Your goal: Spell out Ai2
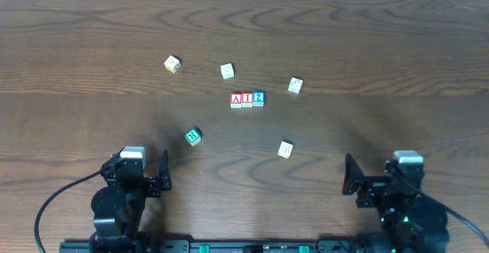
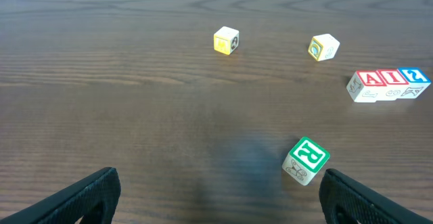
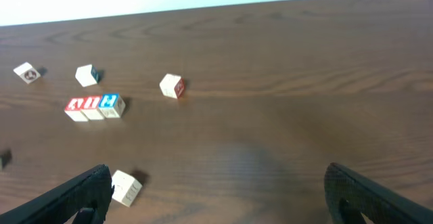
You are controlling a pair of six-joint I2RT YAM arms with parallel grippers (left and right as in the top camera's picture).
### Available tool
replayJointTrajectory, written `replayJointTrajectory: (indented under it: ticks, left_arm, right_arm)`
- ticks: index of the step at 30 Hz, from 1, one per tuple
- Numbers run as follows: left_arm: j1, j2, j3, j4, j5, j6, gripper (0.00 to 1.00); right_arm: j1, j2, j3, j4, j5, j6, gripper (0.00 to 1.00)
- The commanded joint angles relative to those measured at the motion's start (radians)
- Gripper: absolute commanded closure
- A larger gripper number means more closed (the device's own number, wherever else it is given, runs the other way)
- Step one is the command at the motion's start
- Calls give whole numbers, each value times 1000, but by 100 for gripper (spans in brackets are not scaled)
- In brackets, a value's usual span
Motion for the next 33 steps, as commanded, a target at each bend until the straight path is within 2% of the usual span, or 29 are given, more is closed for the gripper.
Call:
replayJointTrajectory:
  ticks: [1, 20, 33]
  left_arm:
    - [4, -6, -19, -2, -7, 11, 5]
    - [4, -6, -19, -2, -7, 11, 5]
    - [4, -6, -19, -2, -7, 11, 5]
  right_arm:
    - [-9, -67, -47, 6, -19, -13, 1]
    - [-10, -81, -267, -73, -18, -14, 1]
    - [-9, -81, -268, -65, -18, -14, 1]
